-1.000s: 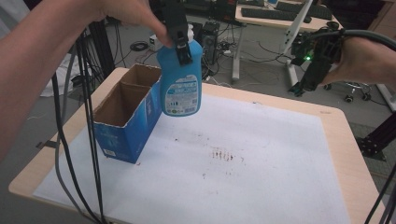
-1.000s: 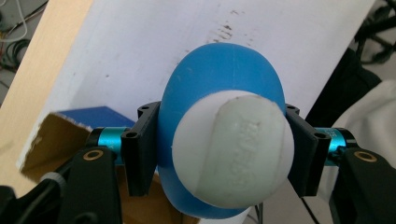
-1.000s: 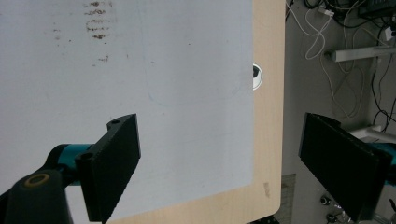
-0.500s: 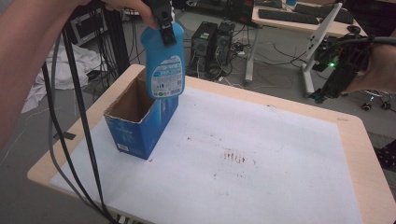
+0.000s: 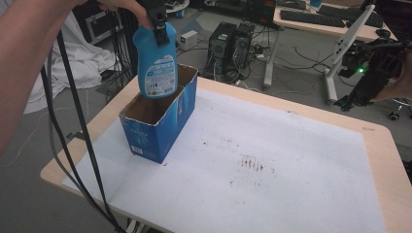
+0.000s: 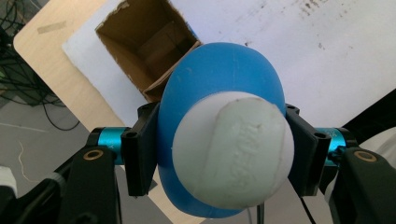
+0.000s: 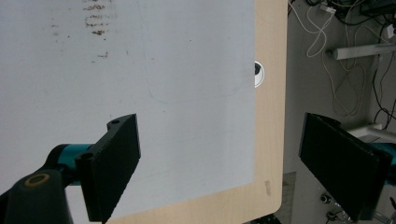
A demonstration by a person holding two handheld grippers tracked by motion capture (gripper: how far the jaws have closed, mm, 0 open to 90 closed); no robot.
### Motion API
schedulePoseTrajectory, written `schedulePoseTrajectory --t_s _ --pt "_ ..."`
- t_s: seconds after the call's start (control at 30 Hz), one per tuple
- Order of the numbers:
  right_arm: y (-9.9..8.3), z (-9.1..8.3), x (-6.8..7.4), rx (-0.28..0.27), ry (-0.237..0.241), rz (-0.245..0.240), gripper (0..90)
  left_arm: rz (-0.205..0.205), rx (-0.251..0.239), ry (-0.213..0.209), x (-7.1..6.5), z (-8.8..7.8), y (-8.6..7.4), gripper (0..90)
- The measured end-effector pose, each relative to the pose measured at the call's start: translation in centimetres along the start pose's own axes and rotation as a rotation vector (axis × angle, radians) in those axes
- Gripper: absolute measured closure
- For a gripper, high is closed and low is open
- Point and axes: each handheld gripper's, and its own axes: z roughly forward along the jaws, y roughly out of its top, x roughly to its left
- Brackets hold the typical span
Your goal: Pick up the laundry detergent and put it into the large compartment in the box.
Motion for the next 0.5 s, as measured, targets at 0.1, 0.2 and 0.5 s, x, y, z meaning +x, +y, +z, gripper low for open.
schedulePoseTrajectory --t_s 0.1,0.2,0.5 --pt "0.1 0.0 0.0 0.002 0.000 0.003 11.9 -0.009 0.011 0.002 0.4 0.6 -0.4 37.2" --pt "0.1 0.0 0.1 0.003 -0.002 0.004 11.9 -0.019 0.021 0.003 0.7 1.3 -0.7 37.2" --pt "0.1 -0.1 0.2 0.009 -0.003 0.005 11.9 -0.017 0.032 -0.030 1.1 4.7 -1.4 37.2"
